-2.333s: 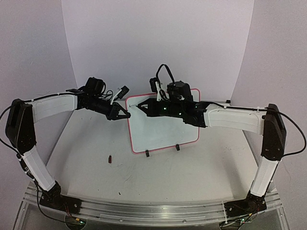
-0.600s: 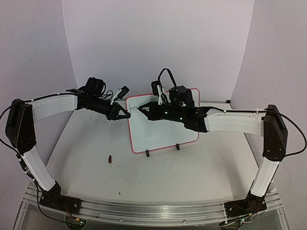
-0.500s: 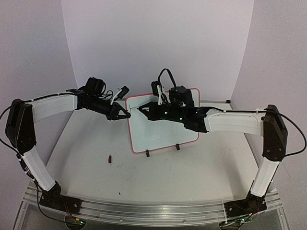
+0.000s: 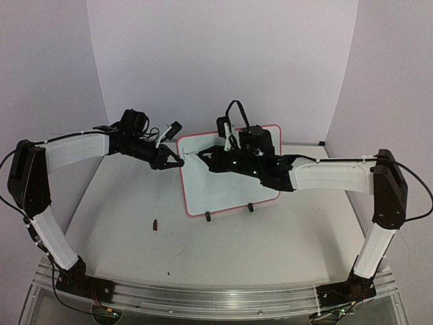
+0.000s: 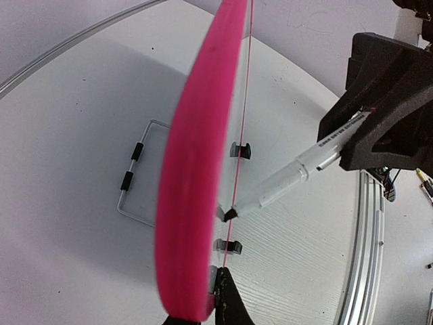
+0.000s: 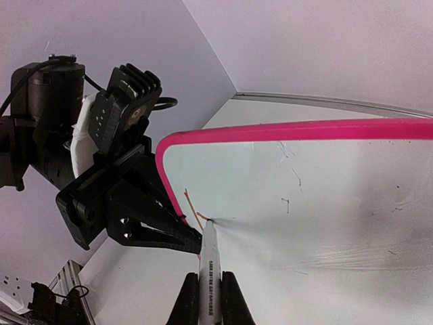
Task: Write a sentence on the whiteboard
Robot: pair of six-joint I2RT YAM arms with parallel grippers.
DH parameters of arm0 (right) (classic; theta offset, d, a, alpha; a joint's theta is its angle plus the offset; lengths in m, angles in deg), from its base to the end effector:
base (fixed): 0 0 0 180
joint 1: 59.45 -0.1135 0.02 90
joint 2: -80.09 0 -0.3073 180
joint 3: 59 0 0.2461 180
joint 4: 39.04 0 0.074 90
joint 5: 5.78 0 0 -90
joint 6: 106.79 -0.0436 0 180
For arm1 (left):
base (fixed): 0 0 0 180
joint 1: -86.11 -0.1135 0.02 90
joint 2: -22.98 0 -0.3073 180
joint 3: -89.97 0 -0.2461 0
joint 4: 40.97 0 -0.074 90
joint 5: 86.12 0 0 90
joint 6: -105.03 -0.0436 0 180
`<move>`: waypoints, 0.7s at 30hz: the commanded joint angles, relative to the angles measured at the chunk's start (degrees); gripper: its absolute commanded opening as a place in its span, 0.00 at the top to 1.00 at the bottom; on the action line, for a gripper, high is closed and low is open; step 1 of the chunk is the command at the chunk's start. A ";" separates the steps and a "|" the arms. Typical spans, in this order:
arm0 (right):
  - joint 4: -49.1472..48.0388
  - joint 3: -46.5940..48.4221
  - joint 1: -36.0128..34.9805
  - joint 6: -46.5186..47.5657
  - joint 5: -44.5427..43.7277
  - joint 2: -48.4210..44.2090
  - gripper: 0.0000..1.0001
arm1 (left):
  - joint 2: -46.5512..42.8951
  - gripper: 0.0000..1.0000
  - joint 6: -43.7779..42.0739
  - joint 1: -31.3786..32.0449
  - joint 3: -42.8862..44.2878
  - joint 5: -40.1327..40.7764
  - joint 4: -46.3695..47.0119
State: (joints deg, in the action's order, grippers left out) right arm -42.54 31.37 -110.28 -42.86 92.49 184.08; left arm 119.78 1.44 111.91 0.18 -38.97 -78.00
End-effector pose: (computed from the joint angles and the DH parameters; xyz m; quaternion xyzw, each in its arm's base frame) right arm 0.2786 0.3519 0.3331 -0.2092 0.7370 0.4415 0.4671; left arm 0.3270 -0.1910 0.3173 0.4238 0.7571 -0.3729 0.3288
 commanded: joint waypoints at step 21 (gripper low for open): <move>-5.52 0.12 0.34 1.06 2.89 -3.88 1.00 | 0.67 1.00 -2.27 -0.18 -0.16 5.05 -1.42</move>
State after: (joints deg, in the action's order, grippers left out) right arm -45.94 29.01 -110.10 -42.62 95.20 181.01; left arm 119.78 1.38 111.94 0.18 -39.06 -78.05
